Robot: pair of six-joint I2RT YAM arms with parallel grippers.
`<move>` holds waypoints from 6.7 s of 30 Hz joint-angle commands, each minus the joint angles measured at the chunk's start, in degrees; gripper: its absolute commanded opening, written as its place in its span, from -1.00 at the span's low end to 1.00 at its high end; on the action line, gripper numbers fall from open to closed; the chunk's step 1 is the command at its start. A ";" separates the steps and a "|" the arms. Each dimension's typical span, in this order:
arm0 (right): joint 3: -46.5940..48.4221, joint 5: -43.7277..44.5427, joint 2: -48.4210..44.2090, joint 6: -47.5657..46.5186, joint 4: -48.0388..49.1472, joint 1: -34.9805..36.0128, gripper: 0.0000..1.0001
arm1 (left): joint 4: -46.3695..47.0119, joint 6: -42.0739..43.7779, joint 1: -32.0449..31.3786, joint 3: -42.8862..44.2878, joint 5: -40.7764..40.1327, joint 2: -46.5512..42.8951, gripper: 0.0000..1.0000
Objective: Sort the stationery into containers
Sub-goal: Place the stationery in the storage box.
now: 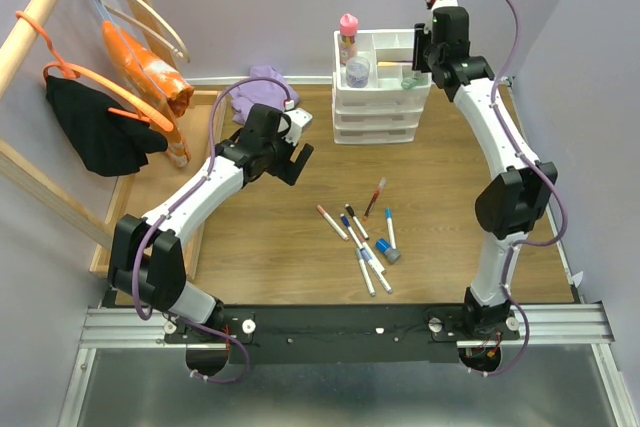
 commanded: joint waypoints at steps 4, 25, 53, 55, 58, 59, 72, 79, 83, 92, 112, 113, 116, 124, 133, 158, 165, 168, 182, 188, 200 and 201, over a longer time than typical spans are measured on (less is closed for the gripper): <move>-1.96 0.54 -7.53 2.48 -0.64 -0.33 -0.12 | 1.21 -1.44 -0.41 1.27 2.10 -0.15 0.95; -11.20 -18.71 -7.45 -14.66 -6.36 -0.33 0.15 | 2.44 -1.18 -1.55 -1.46 1.22 -0.68 0.95; 1.54 -7.81 -0.50 -8.24 -2.67 -0.33 -0.18 | 2.44 -1.97 -1.46 1.00 1.48 2.48 0.95; 2.07 -8.25 -0.07 -7.63 -2.84 -0.33 -0.17 | 2.44 -1.97 -1.46 0.92 1.48 2.57 0.95; 2.42 -8.77 0.37 -7.01 -2.84 -0.33 -0.17 | 2.44 -2.15 -1.46 0.92 1.57 2.40 0.95; 2.51 -9.04 0.37 -6.92 -3.02 -0.33 -0.17 | 2.44 -2.06 -1.46 0.83 1.57 2.40 0.95; 8.13 -8.96 3.80 -5.08 -2.84 -0.07 -0.21 | 2.70 -2.41 -1.46 1.62 1.48 3.36 0.95; 6.91 -6.67 2.84 -6.04 -2.93 0.55 -0.29 | 2.44 -2.23 -1.46 1.71 1.22 3.27 0.95; 5.06 -10.52 0.47 -7.27 -2.84 0.63 -0.14 | 2.44 -2.50 -1.46 1.53 1.57 3.27 0.95; 3.39 -19.58 -2.35 -18.78 -10.38 1.07 0.01 | 2.61 -3.03 -1.46 2.15 2.18 3.89 0.95; -9.27 -12.73 -7.71 -39.44 -5.74 5.20 -0.04 | 3.05 -3.46 -1.46 1.62 2.27 4.07 0.95; -9.18 -10.73 -7.45 -39.62 -5.66 5.12 -0.04 | 3.14 -3.46 -1.46 1.53 2.27 4.07 0.95; -9.18 -9.14 -6.92 -40.50 -5.57 5.12 -0.05 | 3.14 -3.46 -1.46 1.45 2.27 3.98 0.95; -9.53 -8.34 -6.39 -40.94 -5.48 5.12 -0.06 | 3.14 -3.73 -1.46 2.24 2.45 4.94 0.95; -10.06 -8.08 -5.52 -41.55 -4.96 5.20 -0.06 | 3.14 -3.73 -1.46 2.15 2.27 5.12 0.95; -6.28 -6.05 -4.81 -40.50 -1.53 5.12 -0.54 | 3.14 -3.82 -1.46 2.41 2.45 5.73 0.95; -1.36 -6.23 -2.97 -36.64 -3.81 5.12 -0.60 | 3.23 -4.17 -1.46 2.85 2.80 6.17 0.95; 1.09 -6.05 -1.65 -33.82 -4.86 5.12 -0.63 | 3.23 -4.26 -1.46 2.85 2.71 6.17 0.95; 8.04 -7.72 2.30 -27.06 -8.63 4.94 -0.67 | 3.49 -4.08 -1.46 1.80 2.27 5.47 0.95; 12.79 -9.48 5.20 -21.17 -12.77 3.54 -0.67 | 3.41 -4.08 -1.46 1.71 2.45 5.65 0.95; 15.95 -8.25 7.58 -12.47 -14.88 2.75 -0.08 | 3.41 -4.08 -1.46 1.97 2.36 5.91 0.95; 16.31 -7.90 7.58 -11.50 -14.71 2.57 0.03 | 3.40 -4.08 -1.46 2.06 2.36 5.91 0.95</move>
